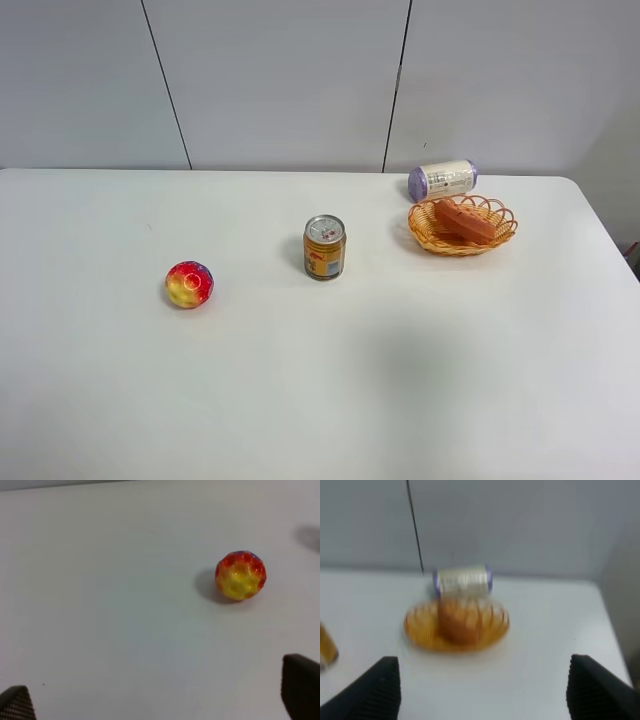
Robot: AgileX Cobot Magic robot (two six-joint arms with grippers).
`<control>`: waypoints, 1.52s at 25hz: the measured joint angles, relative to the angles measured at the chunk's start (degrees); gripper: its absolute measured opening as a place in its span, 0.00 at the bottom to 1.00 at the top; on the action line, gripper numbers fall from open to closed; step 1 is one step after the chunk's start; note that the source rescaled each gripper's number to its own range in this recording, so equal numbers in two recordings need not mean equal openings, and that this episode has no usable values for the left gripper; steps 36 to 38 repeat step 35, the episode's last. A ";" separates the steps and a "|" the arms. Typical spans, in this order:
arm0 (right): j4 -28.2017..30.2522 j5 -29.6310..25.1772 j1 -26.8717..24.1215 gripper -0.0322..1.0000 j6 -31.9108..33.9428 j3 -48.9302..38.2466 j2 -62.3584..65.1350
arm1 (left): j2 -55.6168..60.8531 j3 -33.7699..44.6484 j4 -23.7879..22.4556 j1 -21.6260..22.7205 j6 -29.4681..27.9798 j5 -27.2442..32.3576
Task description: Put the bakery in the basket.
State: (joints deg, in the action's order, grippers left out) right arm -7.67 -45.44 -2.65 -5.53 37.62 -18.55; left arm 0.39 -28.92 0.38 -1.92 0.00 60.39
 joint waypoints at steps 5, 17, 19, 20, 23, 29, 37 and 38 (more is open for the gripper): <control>-0.05 -11.97 -0.58 0.58 0.19 -5.17 11.85 | 0.00 0.00 0.00 0.00 0.00 0.00; 3.63 -20.61 -2.69 0.56 0.21 -8.10 18.72 | 0.00 0.00 0.00 0.00 0.00 0.00; 3.90 -19.24 -2.05 0.56 0.21 -8.43 18.72 | 0.00 0.00 0.00 0.00 0.00 0.00; 4.08 -17.74 -1.35 0.56 0.21 -9.03 18.72 | 0.00 0.00 0.00 0.00 0.00 0.00; 4.60 -16.20 0.09 0.56 0.54 -10.08 18.72 | 0.00 0.00 0.00 0.00 0.00 0.00; 5.04 -15.64 0.33 0.56 1.51 -10.19 18.72 | 0.00 0.00 0.00 0.00 0.00 0.00; 5.07 -15.33 0.33 0.56 1.53 -10.19 18.72 | 0.00 0.00 0.00 0.00 0.00 0.00; 5.07 -15.33 0.33 0.56 1.53 -10.19 18.72 | 0.00 0.00 0.00 0.00 0.00 0.00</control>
